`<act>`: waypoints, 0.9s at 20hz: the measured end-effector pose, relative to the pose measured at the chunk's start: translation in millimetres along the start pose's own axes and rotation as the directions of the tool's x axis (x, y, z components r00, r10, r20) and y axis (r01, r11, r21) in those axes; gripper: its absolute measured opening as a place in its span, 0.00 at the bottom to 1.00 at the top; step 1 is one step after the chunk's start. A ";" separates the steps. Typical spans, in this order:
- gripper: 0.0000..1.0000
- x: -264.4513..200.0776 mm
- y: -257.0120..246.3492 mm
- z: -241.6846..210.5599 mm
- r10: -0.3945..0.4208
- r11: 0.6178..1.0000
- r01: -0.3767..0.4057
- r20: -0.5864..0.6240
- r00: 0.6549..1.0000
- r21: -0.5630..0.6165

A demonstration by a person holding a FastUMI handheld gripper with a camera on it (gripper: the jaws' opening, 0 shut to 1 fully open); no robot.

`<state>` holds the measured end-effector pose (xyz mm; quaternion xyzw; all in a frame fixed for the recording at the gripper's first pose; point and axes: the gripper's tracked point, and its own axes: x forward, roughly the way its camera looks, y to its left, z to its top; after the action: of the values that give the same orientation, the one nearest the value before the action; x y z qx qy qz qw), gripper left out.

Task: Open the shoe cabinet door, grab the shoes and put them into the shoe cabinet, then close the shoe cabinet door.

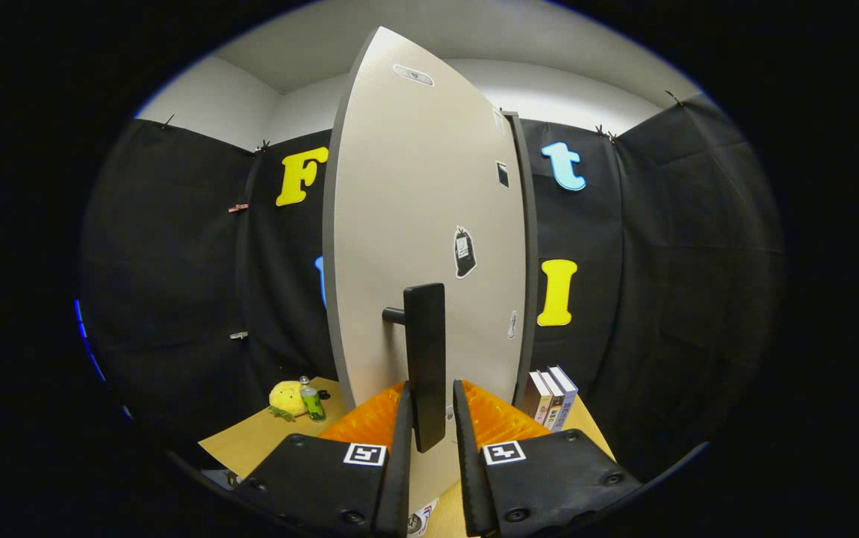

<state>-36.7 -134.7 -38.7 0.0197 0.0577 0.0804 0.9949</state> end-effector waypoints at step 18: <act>0.32 -97.9 -102.6 11.0 -0.283 0.959 0.283 0.030 0.959 -0.014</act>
<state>-115.2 -252.1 -21.9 0.0031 0.0456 -0.0624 0.9970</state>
